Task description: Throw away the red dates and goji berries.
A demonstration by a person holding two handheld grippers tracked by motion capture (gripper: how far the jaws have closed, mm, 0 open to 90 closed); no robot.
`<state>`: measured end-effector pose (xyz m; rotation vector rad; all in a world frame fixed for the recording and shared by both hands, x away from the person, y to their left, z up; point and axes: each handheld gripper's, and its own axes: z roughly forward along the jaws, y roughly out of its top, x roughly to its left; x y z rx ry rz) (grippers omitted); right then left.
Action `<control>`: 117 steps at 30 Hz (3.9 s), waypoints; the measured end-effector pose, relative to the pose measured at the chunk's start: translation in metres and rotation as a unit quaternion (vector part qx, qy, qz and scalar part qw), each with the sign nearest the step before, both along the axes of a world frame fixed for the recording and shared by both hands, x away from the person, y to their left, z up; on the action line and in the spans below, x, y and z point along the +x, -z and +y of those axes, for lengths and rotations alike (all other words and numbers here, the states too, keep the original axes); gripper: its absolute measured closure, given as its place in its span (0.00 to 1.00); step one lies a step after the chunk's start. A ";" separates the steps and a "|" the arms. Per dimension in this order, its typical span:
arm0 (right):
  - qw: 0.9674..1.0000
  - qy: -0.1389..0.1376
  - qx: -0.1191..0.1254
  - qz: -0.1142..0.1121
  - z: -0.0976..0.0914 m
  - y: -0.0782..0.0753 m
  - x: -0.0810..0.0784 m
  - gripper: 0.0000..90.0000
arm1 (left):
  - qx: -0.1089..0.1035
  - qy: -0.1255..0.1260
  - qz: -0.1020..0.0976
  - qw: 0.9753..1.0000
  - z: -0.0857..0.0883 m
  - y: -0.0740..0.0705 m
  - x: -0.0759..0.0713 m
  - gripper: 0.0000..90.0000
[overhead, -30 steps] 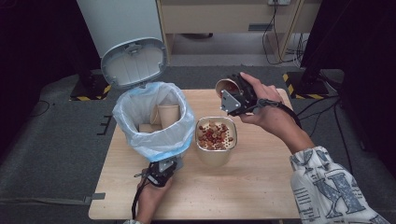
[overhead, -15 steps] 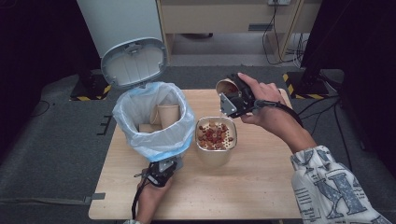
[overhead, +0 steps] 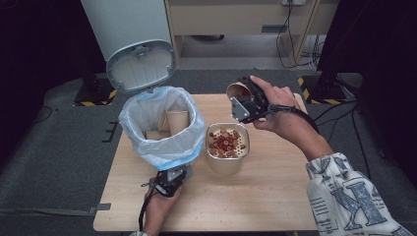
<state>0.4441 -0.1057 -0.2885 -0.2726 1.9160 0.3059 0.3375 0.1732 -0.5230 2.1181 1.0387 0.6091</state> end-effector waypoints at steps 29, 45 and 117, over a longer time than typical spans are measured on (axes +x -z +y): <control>0.998 -0.003 -0.062 -0.031 0.006 0.001 -0.006 0.36 | 0.000 0.002 0.000 1.000 0.000 0.000 0.000 1.00; 0.986 -0.006 -0.149 -0.072 0.011 0.011 -0.008 0.36 | -0.002 0.001 0.000 1.000 0.000 0.000 0.000 1.00; 0.990 0.029 0.108 0.088 -0.055 0.034 0.007 0.36 | 0.000 0.001 -0.001 1.000 0.000 0.000 0.000 1.00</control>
